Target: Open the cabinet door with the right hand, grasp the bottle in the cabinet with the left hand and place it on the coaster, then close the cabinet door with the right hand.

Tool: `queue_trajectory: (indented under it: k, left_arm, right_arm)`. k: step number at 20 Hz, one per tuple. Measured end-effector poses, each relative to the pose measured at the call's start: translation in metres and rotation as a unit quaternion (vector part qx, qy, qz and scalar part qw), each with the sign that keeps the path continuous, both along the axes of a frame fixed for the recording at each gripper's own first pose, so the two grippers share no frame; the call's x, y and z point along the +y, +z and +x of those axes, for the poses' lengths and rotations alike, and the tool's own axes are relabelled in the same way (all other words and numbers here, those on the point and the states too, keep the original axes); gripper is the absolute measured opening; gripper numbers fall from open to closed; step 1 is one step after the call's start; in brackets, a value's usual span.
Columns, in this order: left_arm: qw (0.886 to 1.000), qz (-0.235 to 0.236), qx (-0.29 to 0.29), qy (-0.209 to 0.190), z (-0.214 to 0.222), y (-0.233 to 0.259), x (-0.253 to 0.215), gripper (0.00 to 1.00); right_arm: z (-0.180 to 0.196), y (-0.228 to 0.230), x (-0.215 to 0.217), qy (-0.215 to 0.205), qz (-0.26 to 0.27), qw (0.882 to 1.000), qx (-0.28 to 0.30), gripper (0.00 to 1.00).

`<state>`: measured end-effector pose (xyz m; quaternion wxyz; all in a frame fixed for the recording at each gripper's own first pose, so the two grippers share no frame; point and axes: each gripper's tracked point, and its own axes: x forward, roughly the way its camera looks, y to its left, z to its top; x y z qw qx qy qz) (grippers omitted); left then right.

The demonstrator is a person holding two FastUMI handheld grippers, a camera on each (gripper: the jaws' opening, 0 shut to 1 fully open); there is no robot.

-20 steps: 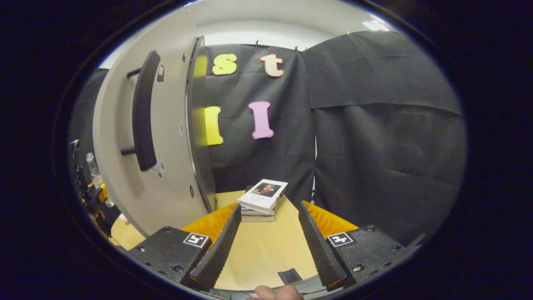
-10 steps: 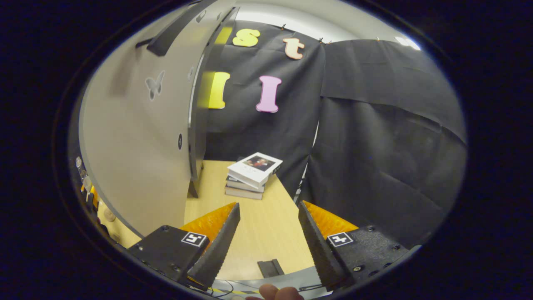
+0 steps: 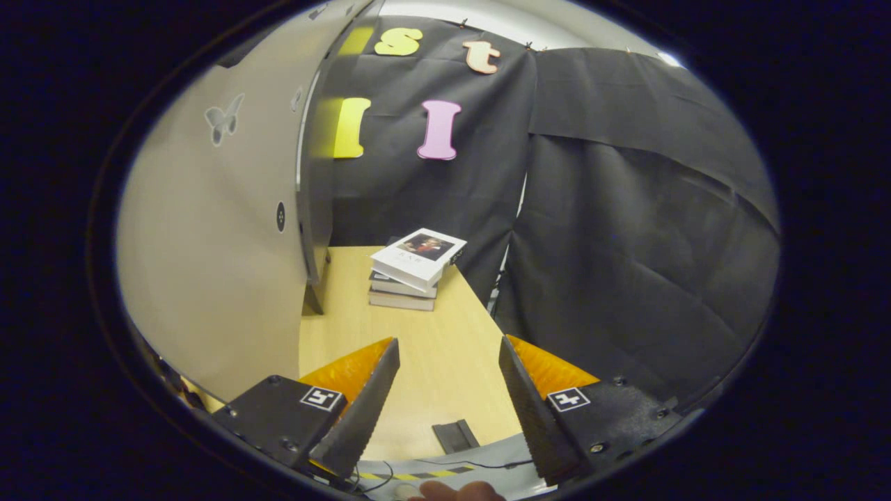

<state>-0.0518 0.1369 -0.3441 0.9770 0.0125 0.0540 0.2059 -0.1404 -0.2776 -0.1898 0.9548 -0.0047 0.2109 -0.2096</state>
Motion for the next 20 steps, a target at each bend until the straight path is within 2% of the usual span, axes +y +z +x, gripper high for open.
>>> queue_trajectory:
  k: [2,5,6,10,13,15,17,20]
  left_arm:
    - [1.0,0.006,-0.001,-0.005,0.004,0.0,-0.003,0.77]
    - [1.0,-0.011,0.0,-0.002,0.004,-0.002,-0.005,0.8]
    - [1.0,-0.009,-0.005,0.0,0.005,0.0,-0.004,0.97]
    - [1.0,0.0,-0.007,-0.004,-0.002,0.008,-0.005,0.97]
    - [1.0,0.003,-0.023,-0.009,-0.013,0.026,-0.01,0.97]
    - [1.0,0.004,-0.011,-0.011,-0.023,0.037,-0.013,0.97]
    - [1.0,0.016,-0.002,-0.026,-0.037,0.063,-0.021,0.96]
    - [0.998,0.031,-0.013,-0.062,-0.06,0.128,-0.041,0.96]
  right_arm:
    - [-0.002,-0.004,0.001,0.003,0.001,1.0,0.003,0.92]
    - [-0.004,-0.008,0.001,-0.001,0.016,1.0,0.009,0.92]
    - [-0.004,-0.007,-0.001,-0.003,0.018,1.0,0.008,0.93]
    - [-0.01,-0.002,-0.002,-0.001,0.016,1.0,0.002,0.92]
    - [-0.012,0.006,-0.002,0.001,0.027,1.0,-0.007,0.92]
    - [-0.013,0.016,0.002,0.006,0.045,0.999,-0.022,0.92]
    - [-0.01,0.027,0.008,0.013,0.065,0.997,-0.043,0.92]
    - [-0.001,0.059,0.01,0.023,0.096,0.991,-0.089,0.92]
